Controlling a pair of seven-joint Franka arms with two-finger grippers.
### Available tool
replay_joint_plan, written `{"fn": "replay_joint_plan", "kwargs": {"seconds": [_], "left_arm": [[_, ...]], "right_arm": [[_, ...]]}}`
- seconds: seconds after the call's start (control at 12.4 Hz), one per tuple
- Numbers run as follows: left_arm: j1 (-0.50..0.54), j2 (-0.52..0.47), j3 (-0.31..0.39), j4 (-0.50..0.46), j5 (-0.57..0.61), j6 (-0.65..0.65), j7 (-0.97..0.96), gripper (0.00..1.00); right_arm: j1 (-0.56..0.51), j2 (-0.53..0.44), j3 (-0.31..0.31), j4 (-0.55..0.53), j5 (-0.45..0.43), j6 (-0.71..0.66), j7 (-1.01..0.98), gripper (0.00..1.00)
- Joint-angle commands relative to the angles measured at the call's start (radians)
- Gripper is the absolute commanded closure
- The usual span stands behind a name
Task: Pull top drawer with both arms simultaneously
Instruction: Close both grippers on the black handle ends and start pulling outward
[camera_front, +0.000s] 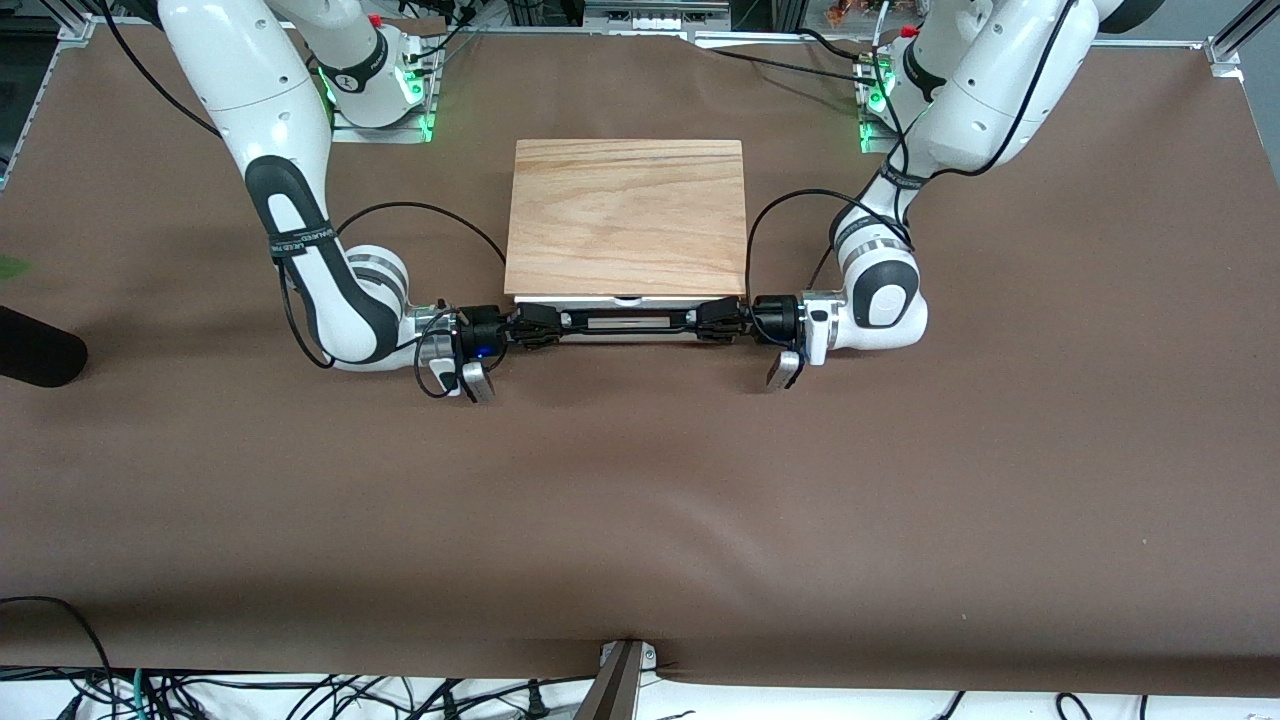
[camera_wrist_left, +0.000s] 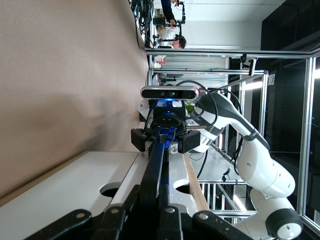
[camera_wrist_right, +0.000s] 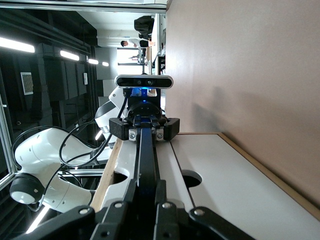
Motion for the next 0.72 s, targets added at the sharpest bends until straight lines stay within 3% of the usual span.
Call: {"fn": "replay_joint_plan", "kwargs": {"seconds": [0.0, 0.64], "left_arm": [[-0.015, 0.004, 0.021, -0.012, -0.023, 0.038, 0.036, 1.0], [-0.018, 0.014, 0.062, 0.065, -0.016, 0.038, -0.021, 1.0]], "right_arm": [[-0.019, 0.023, -0.005, 0.12, 0.037, -0.011, 0.105, 1.0], [-0.036, 0.041, -0.005, 0.218, 0.035, -0.011, 0.227, 1.0]]}}
